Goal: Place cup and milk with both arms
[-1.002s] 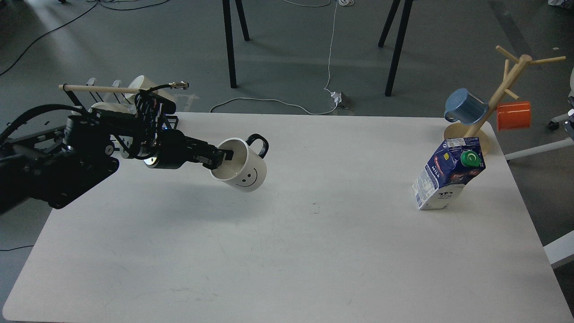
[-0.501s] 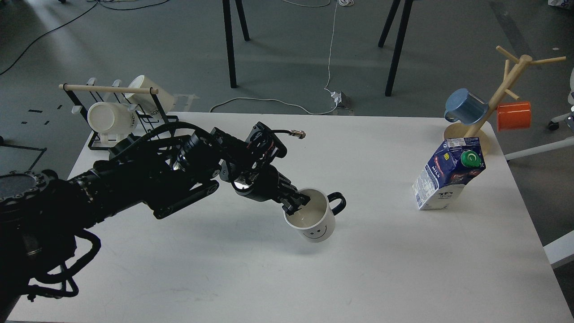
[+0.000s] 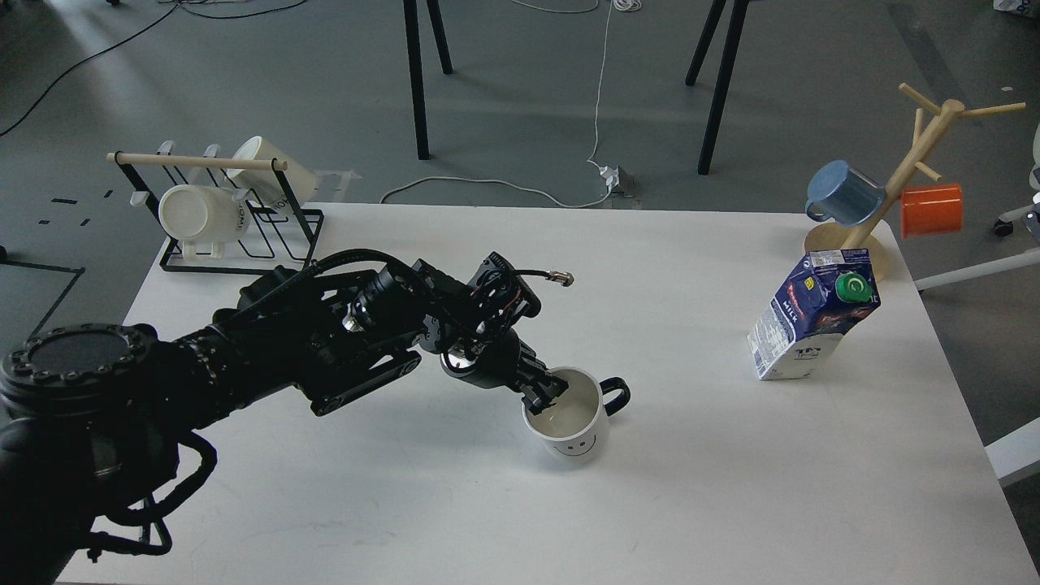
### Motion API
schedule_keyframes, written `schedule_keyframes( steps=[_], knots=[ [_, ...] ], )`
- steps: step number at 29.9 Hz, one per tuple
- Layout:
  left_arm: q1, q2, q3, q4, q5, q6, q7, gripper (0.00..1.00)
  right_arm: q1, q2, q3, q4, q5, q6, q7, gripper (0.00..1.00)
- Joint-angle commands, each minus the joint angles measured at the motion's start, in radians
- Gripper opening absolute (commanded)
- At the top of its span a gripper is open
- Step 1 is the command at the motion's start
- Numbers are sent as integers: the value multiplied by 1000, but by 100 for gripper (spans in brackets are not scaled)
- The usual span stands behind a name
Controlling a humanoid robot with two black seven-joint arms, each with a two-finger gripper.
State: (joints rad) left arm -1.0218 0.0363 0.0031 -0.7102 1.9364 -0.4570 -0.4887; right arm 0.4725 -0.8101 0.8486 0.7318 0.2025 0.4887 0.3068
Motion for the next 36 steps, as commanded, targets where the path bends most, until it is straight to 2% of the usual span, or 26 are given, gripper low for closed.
schedule_keyframes(
  steps=[1,7,11,12,15,17,21,29,36],
  knots=[
    [-3,1,0,0,-1,-5,0,20,0,2,-2,0,0,0,0,99],
    [-7,5,-2,-2,-5,-17,0,31,-2,6,0,0,0,0,0,99],
    [-11,20,-17,-6,-14,-32,0,49,-2,6,1,0,0,0,0,99],
    [-11,24,-28,-8,-39,-32,0,56,-3,6,1,0,2,0,0,99],
    [-12,60,-103,-12,-181,-32,0,76,-3,11,3,0,2,0,0,99],
    [-20,99,-146,-12,-279,-32,0,84,-2,14,3,0,2,0,0,99],
    [-23,186,-225,-15,-396,-32,0,88,0,14,4,1,2,0,0,99],
    [-18,424,-503,-31,-628,-32,0,89,3,12,3,3,0,0,0,99],
    [21,664,-554,-17,-1006,-32,0,91,14,8,3,5,2,0,0,99]
  ],
)
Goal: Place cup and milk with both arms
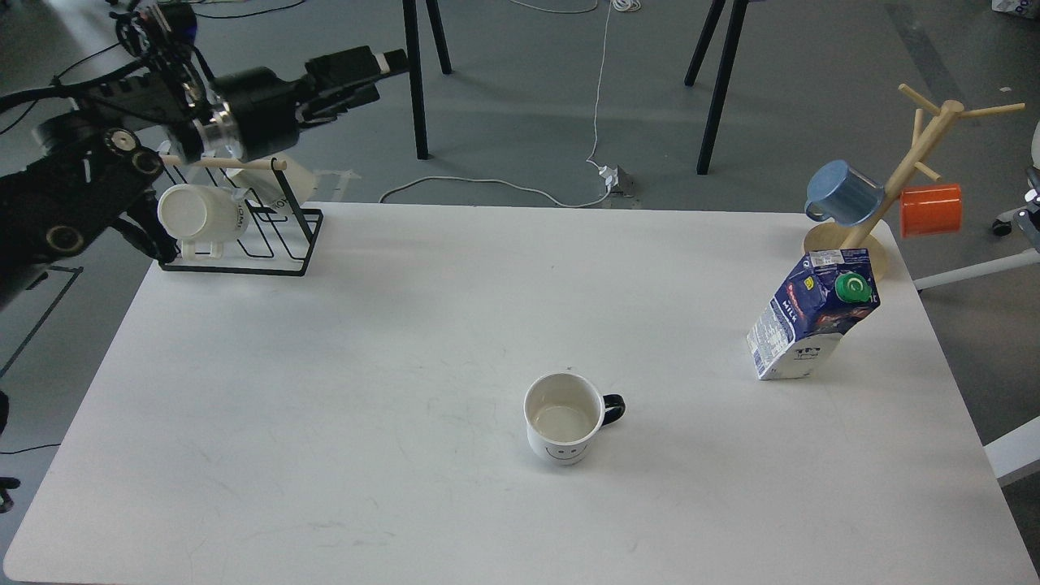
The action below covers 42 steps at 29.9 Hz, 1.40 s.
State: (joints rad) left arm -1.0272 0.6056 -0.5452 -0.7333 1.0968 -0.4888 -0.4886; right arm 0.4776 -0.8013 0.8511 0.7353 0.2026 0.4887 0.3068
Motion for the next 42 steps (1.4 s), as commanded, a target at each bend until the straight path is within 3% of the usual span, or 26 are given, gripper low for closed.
schedule_keyframes(
  steps=[1,5,12,26,31,33,37,42],
  knots=[
    [47,124,-6,6,-225,0,0,91,15,-1,0,1,0,0,0,99],
    [151,213,-6,20,-466,0,0,93,26,-1,0,1,1,0,-2,99],
    [297,224,-10,37,-615,0,0,96,27,2,0,1,0,0,-2,99],
    [311,218,-9,37,-615,0,0,96,29,-12,12,13,17,0,-9,99],
    [312,217,-7,38,-615,0,0,97,24,-91,36,27,177,0,-21,99],
    [312,217,-7,38,-615,0,0,97,10,-121,29,29,302,0,-50,99],
    [314,215,-6,38,-614,0,0,97,-75,-128,31,35,549,0,-152,99],
    [315,210,-4,38,-614,0,0,97,-275,-159,36,201,875,0,-190,99]
  ],
)
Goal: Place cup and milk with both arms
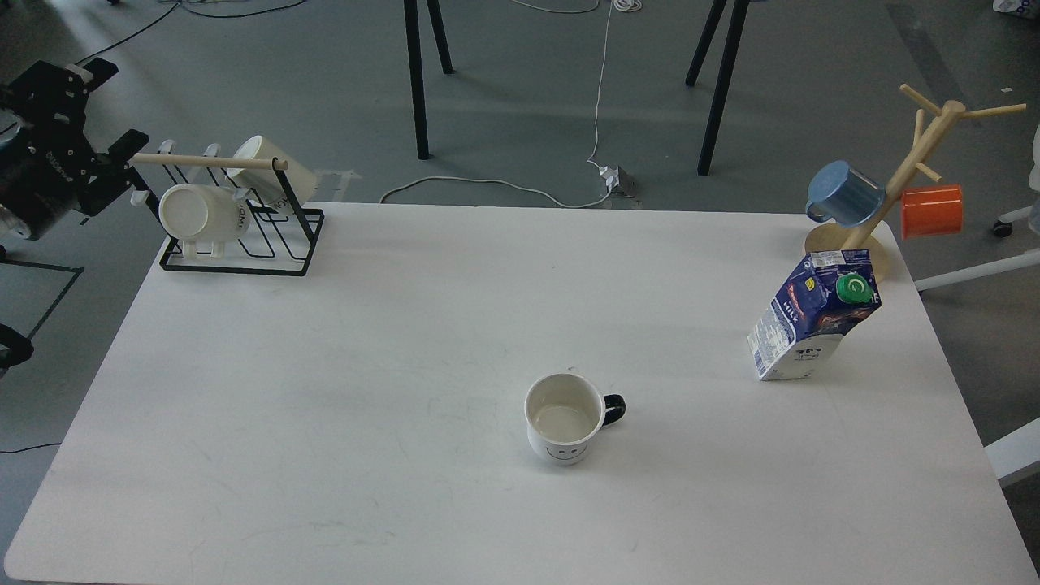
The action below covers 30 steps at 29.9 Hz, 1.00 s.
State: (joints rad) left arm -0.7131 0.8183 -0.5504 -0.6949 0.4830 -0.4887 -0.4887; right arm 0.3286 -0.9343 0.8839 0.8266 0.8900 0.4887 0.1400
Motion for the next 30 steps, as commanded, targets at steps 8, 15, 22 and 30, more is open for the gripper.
schedule_keyframes(
  steps=[8,15,22,30],
  knots=[
    [3,-31,6,21,3,0,0,97,-453,-73,-6,440,345,0,-76,100],
    [12,-31,6,26,9,0,0,97,-534,-23,-20,511,233,0,-96,100],
    [14,-31,7,28,9,0,0,97,-462,92,-86,505,149,0,-92,99],
    [30,-31,6,28,6,0,0,97,-381,236,-115,408,63,0,-92,99]
  ],
)
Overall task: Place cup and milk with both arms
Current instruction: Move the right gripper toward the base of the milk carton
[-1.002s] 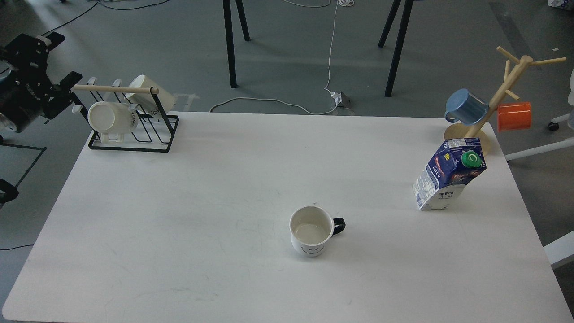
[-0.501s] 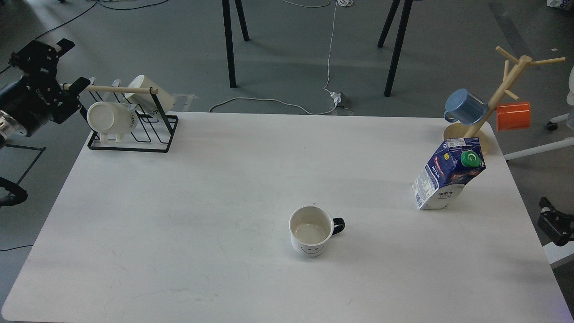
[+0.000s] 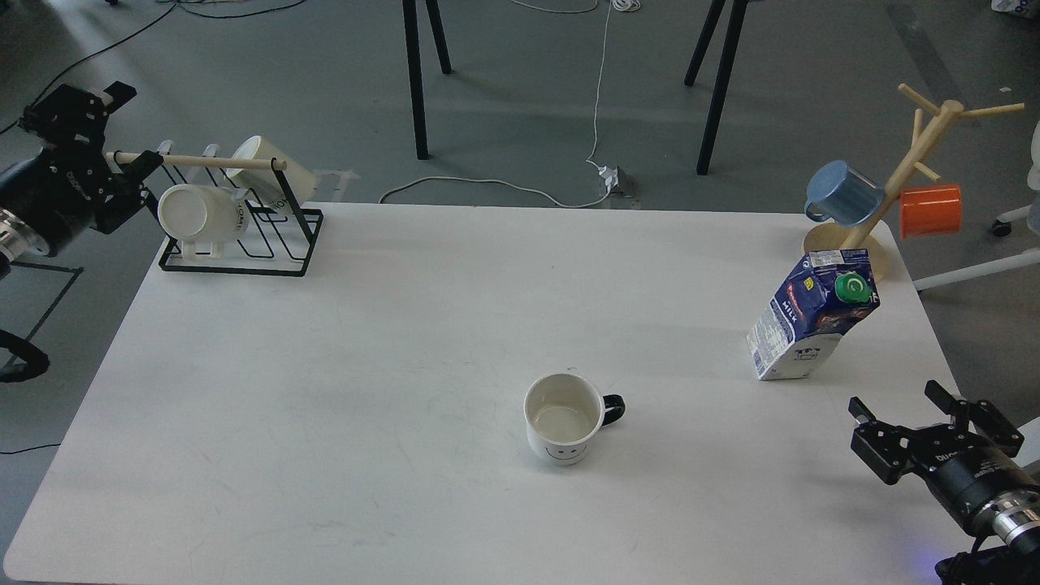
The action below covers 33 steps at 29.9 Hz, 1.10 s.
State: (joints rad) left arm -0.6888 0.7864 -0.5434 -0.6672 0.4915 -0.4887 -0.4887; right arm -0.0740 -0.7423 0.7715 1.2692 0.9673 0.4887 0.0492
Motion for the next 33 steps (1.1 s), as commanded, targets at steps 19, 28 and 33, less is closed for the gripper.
schedule_keyframes(
  steps=[19,28,33],
  knots=[
    [23,-3,-1,0,1,0,0,98,102,138,0,-105,-32,0,3,99],
    [35,-10,-1,0,1,0,0,98,128,155,2,-117,-32,0,6,99],
    [37,-15,-1,0,1,0,0,98,146,162,-5,-140,-33,0,6,99]
  ],
)
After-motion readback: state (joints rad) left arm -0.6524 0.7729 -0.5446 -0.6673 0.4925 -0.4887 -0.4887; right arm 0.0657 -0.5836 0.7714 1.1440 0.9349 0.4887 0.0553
